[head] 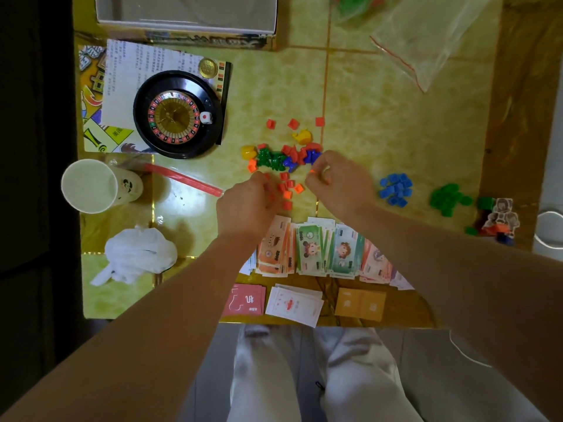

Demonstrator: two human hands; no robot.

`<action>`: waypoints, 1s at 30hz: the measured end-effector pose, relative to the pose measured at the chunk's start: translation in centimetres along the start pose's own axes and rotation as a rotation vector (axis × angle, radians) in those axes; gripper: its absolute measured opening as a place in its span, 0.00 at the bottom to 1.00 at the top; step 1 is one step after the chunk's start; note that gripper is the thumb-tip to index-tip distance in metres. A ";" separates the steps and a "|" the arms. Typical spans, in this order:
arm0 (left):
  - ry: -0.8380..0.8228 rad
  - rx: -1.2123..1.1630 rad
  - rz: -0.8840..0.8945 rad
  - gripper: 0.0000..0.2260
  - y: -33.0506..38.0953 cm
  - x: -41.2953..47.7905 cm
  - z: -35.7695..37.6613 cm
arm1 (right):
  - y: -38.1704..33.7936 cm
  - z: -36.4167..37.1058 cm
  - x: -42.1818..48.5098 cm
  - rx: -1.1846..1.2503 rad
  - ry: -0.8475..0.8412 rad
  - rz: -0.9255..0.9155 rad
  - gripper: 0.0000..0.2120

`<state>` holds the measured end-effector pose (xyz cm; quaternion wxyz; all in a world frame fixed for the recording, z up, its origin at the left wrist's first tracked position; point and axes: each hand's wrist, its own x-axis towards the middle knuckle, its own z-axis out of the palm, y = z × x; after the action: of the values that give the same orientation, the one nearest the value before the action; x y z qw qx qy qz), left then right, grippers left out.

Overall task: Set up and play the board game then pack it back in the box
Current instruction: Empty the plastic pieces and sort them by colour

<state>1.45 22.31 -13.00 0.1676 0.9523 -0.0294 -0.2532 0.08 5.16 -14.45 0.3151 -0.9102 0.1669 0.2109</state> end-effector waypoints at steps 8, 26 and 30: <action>-0.191 -1.200 -0.594 0.13 0.2 1.4 -2.0 | -1.2 -2.1 -0.2 0.793 -0.293 0.390 0.18; -0.031 -0.239 -0.129 0.05 1.1 -0.3 -0.5 | -1.6 0.7 -0.8 -0.072 -0.105 -0.072 0.06; 0.003 -0.048 -0.169 0.16 2.0 -0.1 0.1 | -1.4 -0.1 -0.9 0.097 -0.083 0.014 0.04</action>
<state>1.38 20.41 -12.42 0.1685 0.9475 0.0575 -0.2656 -0.04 6.33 -13.25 0.3642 -0.8831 0.1701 0.2421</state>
